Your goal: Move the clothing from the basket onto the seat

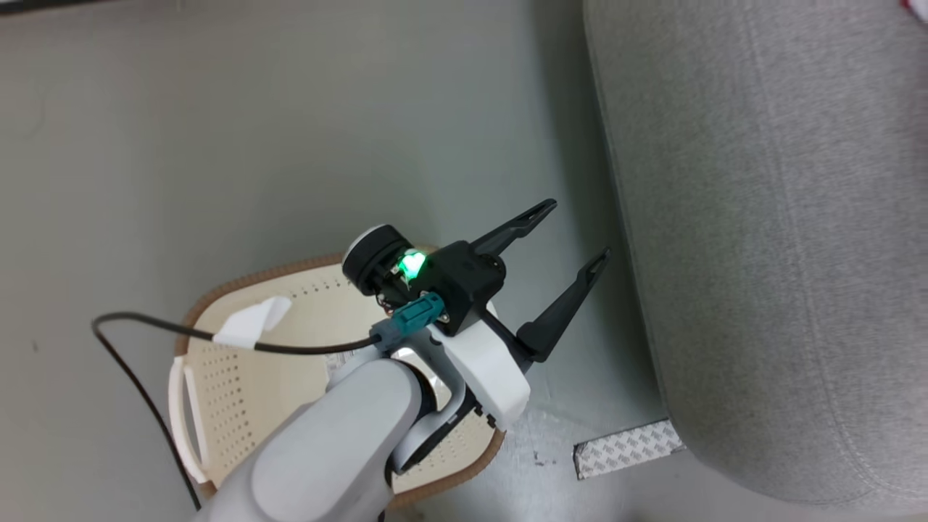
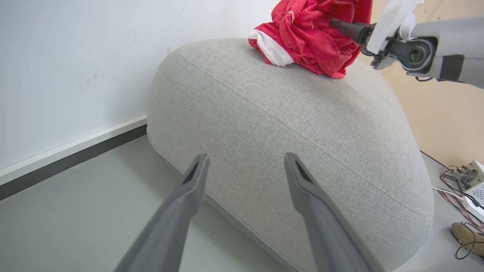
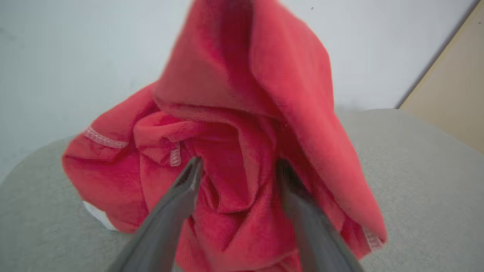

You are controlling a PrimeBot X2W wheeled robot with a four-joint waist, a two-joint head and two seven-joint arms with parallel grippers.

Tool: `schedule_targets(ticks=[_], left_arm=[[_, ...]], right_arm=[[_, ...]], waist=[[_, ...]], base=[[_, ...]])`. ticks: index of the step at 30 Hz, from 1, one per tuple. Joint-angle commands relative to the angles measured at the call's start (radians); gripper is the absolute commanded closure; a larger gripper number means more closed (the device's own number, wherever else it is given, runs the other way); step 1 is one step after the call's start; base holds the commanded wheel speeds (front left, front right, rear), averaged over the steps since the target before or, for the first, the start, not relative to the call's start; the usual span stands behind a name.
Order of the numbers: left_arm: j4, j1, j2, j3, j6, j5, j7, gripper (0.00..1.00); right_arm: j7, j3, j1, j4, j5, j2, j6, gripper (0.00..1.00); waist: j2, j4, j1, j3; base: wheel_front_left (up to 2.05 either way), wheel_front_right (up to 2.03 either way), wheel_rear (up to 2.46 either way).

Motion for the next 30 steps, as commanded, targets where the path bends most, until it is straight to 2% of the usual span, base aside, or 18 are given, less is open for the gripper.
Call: schedule_targets(ticks=[1, 5, 11, 13, 20, 30], left_arm=[[0.004, 0.017, 0.004, 0.004, 0.004, -0.009, -0.01, 0.0], [0.018, 0.037, 0.003, 0.009, 0.009, -0.025, -0.031, 0.0], [0.044, 0.083, 0.008, 0.033, 0.029, -0.061, -0.068, 0.0], [0.049, 0.092, 0.009, 0.038, 0.035, -0.066, -0.075, 0.0], [0.096, 0.181, 0.02, 0.071, 0.072, -0.103, -0.127, 0.0], [0.162, 0.34, 0.073, 0.133, 0.131, -0.142, -0.208, 0.0]], right_arm=[[-0.006, 0.029, 0.046, -0.024, 0.016, 0.003, -0.002, 0.0], [-0.01, 0.104, 0.16, -0.107, 0.043, -0.008, -0.002, 0.0], [-0.011, 0.101, 0.357, -0.327, 0.026, 0.001, -0.002, 0.0], [-0.011, 0.096, 0.39, -0.365, 0.015, 0.008, -0.002, 0.0], [-0.011, 0.043, 0.619, -0.581, -0.052, 0.083, -0.002, 0.0], [-0.011, 0.052, 0.869, -0.77, -0.112, 0.213, -0.002, 0.0]], waist=[[0.0, -0.008, 0.0, -0.033], [0.0, -0.01, 0.0, -0.088], [0.0, 0.007, 0.0, -0.179], [0.0, 0.013, 0.0, -0.194], [0.0, 0.076, 0.0, -0.309], [0.0, 0.162, 0.0, -0.457]], base=[[0.0, 0.0, 0.0], [0.0, 0.0, 0.0], [0.0, 0.0, 0.0], [0.0, 0.0, 0.0], [0.0, 0.0, 0.0], [0.0, 0.0, 0.0]])
